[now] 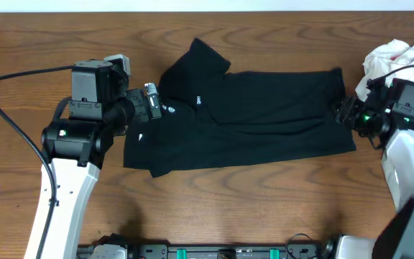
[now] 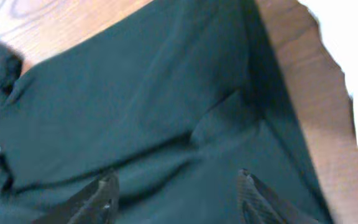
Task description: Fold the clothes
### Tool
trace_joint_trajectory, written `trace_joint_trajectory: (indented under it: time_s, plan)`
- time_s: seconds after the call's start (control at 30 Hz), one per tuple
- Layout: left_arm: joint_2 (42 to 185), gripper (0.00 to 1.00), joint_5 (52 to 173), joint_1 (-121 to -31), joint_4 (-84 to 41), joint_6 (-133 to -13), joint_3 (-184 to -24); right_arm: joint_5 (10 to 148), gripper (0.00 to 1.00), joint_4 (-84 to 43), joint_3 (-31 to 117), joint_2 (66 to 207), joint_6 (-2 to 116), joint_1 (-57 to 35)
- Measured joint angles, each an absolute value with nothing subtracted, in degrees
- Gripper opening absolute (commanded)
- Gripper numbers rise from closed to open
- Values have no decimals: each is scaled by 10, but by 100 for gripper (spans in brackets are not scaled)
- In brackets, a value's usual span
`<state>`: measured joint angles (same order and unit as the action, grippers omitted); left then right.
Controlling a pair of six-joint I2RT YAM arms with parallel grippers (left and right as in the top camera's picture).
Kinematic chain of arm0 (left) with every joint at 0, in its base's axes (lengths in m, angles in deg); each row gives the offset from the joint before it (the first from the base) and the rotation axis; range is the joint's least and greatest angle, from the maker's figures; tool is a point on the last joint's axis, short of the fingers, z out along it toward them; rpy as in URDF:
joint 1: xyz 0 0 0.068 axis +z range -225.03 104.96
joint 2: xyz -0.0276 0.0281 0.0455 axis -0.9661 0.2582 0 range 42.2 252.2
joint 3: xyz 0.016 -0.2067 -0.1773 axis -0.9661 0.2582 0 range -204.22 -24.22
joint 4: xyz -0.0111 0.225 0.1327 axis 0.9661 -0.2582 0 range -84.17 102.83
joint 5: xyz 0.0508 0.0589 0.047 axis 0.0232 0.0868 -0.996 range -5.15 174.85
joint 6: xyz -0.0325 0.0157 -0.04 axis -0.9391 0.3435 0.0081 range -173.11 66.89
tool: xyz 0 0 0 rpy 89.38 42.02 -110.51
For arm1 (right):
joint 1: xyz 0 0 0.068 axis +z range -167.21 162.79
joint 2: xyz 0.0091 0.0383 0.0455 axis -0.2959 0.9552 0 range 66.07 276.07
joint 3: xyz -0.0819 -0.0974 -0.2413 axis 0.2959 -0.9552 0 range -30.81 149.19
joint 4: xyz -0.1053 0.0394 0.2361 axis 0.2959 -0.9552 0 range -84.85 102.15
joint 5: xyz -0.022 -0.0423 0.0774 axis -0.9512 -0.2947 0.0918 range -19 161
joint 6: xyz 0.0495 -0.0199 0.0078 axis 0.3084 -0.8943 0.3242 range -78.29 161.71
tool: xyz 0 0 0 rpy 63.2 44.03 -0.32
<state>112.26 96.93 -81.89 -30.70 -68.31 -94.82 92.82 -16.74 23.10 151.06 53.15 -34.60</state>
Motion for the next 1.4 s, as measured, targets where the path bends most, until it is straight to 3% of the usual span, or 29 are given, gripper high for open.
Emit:
trace_joint_trajectory:
  time_s: [0.23,0.5,0.77,1.0,1.2,1.3,1.37,1.4]
  plan:
    - [1123,98,969,-819,-307,-683,-948,910,35,-268,232,1475,509,-324]
    - [1123,98,969,-819,-305,-683,-948,902,36,-316,244,1475,490,-272]
    - [1123,98,971,-819,-284,-683,-948,850,40,-440,407,1475,487,-219]
    - [1124,98,1013,-819,-244,-677,-948,813,47,-466,505,1475,489,-213]
    - [1201,98,1062,-819,-277,-668,-1000,805,45,-500,559,1506,489,-213]
    - [1267,98,1084,-822,-337,-658,-1046,803,39,-532,571,1541,488,-213]
    - [1304,99,1091,-828,-375,-644,-1060,803,24,-560,571,1565,486,-213]
    - [1321,85,1091,-833,-394,-634,-1061,803,12,-570,570,1577,484,-213]
